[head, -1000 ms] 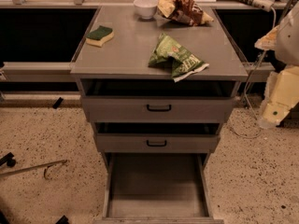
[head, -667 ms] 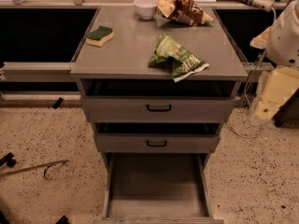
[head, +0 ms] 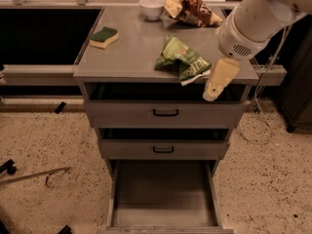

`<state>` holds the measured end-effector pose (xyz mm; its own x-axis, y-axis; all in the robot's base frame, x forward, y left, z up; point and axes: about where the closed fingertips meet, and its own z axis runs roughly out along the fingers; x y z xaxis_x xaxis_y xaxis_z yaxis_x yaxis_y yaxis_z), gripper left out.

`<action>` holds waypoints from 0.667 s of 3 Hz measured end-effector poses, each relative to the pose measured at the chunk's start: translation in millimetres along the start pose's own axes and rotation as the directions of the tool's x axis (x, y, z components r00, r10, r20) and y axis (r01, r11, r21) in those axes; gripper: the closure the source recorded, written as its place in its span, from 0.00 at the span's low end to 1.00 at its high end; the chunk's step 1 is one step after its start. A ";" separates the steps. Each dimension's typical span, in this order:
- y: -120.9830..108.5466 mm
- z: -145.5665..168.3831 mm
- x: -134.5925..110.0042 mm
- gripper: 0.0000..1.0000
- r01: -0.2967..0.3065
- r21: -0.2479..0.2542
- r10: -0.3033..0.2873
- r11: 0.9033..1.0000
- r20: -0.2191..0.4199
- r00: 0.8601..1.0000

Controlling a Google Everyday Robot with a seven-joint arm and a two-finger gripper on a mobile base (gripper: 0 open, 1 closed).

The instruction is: Place green jalapeno chip bag into bottom drawer

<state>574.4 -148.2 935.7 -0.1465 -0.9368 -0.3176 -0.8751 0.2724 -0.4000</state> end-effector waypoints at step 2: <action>-14.5 19.6 -19.0 0.00 -0.028 0.027 0.026 0.999 0.047 0.999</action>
Offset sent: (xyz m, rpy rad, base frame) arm 0.0691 0.0472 -0.0138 0.1365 -0.0904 -0.0415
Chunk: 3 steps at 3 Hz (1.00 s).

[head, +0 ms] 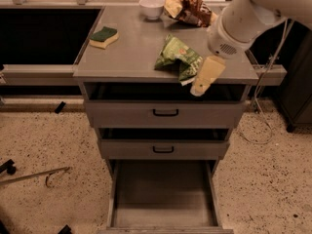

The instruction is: Place green jalapeno chip bag into bottom drawer

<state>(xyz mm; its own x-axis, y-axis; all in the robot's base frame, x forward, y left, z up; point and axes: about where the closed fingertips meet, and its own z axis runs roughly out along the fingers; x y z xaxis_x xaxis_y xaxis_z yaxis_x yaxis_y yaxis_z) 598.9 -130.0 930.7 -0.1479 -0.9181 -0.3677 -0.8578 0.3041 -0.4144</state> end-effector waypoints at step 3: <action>-44.4 83.0 -85.9 0.00 -0.039 -0.019 0.042 0.999 0.155 0.987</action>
Offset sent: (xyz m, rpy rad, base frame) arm 0.1003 0.1030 -0.0118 0.1937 -0.0482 0.0519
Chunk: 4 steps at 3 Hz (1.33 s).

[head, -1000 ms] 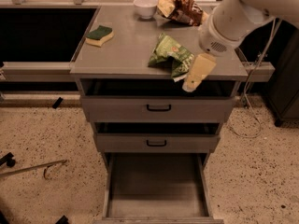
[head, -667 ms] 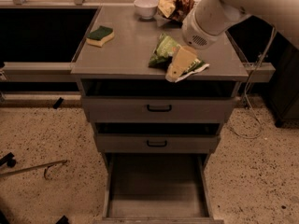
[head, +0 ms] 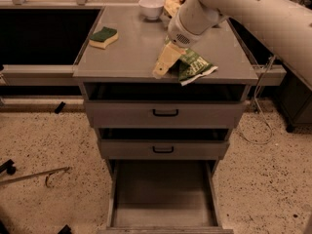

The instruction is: Place green jalapeno chip bag into bottom drawer

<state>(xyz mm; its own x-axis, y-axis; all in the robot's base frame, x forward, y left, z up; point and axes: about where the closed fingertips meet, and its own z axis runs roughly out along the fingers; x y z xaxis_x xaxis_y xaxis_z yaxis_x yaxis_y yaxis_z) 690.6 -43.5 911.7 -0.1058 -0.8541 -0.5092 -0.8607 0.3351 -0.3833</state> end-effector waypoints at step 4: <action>-62.6 69.7 38.2 0.00 -0.015 0.013 0.017 1.000 -0.163 0.986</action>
Offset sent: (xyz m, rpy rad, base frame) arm 0.0892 -0.0056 -0.0382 -0.1931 0.0145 -0.0648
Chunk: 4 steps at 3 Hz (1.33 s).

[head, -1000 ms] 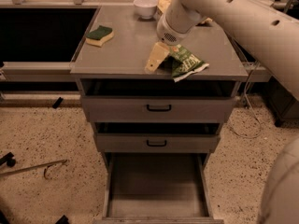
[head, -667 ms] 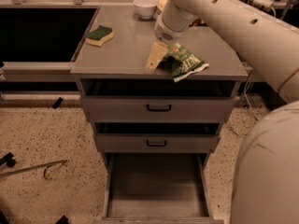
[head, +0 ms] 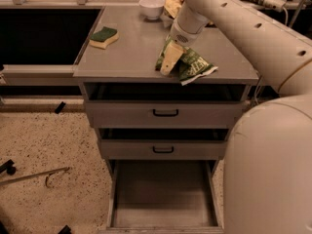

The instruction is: Place green jalapeno chip bag into bottom drawer

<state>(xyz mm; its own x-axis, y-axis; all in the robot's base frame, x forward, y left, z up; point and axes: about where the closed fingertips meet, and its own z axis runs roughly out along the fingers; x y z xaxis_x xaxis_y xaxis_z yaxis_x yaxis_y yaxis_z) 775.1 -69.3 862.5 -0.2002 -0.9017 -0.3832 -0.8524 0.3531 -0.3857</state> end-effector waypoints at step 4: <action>-19.9 -3.9 62.1 0.42 -0.173 -0.031 0.175 0.984 0.069 0.982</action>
Offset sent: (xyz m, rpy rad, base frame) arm -0.0001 -0.1088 -0.0107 0.2158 0.0518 -0.1770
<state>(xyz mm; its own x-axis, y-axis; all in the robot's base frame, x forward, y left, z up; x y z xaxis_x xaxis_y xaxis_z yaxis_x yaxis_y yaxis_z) 777.7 -133.3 849.7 -0.3119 -0.8067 -0.5019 -0.8193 0.4959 -0.2878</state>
